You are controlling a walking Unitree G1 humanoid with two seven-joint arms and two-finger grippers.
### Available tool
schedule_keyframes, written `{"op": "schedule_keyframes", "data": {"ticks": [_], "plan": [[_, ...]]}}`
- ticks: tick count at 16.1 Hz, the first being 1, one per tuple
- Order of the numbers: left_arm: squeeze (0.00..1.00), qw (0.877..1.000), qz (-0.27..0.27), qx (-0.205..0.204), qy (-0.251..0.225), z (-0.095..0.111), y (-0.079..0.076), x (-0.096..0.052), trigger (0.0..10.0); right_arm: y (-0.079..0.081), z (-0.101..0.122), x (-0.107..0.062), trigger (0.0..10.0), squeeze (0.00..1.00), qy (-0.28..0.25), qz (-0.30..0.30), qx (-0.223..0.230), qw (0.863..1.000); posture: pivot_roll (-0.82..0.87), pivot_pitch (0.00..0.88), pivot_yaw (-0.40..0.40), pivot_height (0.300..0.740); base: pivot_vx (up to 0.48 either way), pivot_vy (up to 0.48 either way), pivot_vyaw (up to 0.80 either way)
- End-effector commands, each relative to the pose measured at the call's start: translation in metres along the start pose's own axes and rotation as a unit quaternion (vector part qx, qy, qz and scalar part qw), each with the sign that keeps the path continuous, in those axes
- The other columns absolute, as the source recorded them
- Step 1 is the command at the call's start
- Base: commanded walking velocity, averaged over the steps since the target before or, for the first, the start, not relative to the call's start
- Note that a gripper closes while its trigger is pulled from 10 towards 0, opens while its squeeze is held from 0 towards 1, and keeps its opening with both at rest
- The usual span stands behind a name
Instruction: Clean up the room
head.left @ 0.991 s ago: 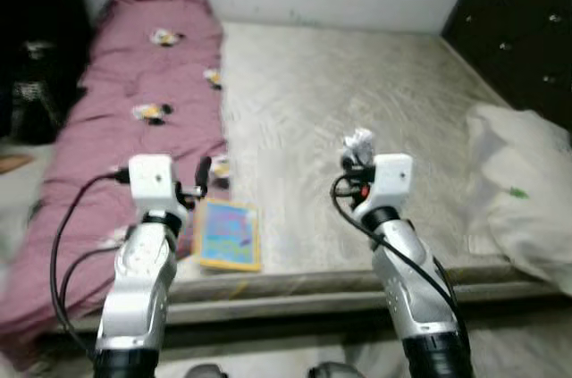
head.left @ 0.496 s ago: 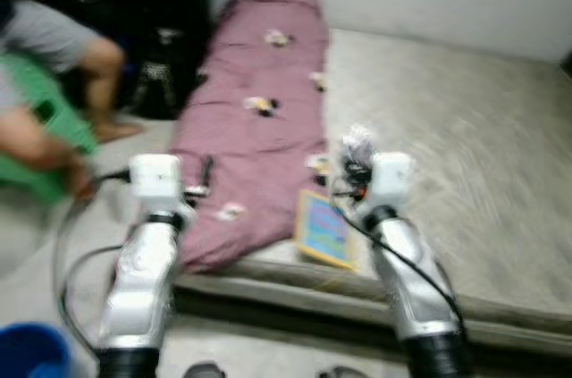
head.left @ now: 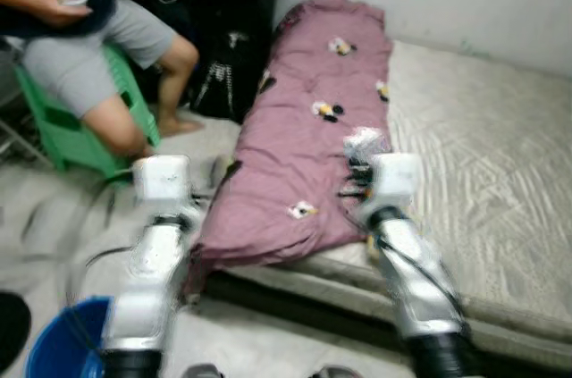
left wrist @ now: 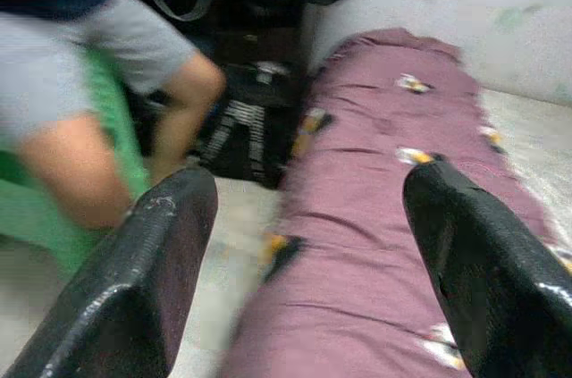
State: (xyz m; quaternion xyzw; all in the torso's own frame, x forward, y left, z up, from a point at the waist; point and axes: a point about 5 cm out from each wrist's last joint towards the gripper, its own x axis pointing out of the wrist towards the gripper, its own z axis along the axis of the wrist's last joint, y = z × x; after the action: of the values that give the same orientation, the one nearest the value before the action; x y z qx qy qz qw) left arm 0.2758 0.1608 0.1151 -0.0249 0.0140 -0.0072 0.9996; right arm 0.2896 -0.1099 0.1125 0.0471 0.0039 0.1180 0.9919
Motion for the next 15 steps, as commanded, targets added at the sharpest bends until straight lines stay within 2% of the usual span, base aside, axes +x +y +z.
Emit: {"op": "schedule_keyframes", "data": {"ticks": [1,6,15], "plan": [[0.0,1.0,-0.011,-0.005,-0.009,0.0035,-0.0097,0.0009,10.0,-0.0101,0.0051,0.0,10.0,0.0,-0.008,-0.01,-0.016,1.0,0.0,0.0,-0.075,0.74,0.0,0.0,0.8],[0.0,1.0,-0.024,0.002,-0.008,0.005,-0.0144,-0.0015,10.0,-0.0069,0.0049,0.001,10.0,0.0,-0.008,0.0,-0.016,1.0,0.0,0.0,-0.076,0.74,0.0,0.0,0.8],[0.0,1.0,-0.024,0.0,-0.011,0.0052,-0.0108,-0.0008,10.0,-0.0022,0.0036,0.0022,10.0,0.0,-0.007,0.014,-0.015,1.0,0.01,0.0,-0.076,0.74,0.0,0.0,0.8]]}}
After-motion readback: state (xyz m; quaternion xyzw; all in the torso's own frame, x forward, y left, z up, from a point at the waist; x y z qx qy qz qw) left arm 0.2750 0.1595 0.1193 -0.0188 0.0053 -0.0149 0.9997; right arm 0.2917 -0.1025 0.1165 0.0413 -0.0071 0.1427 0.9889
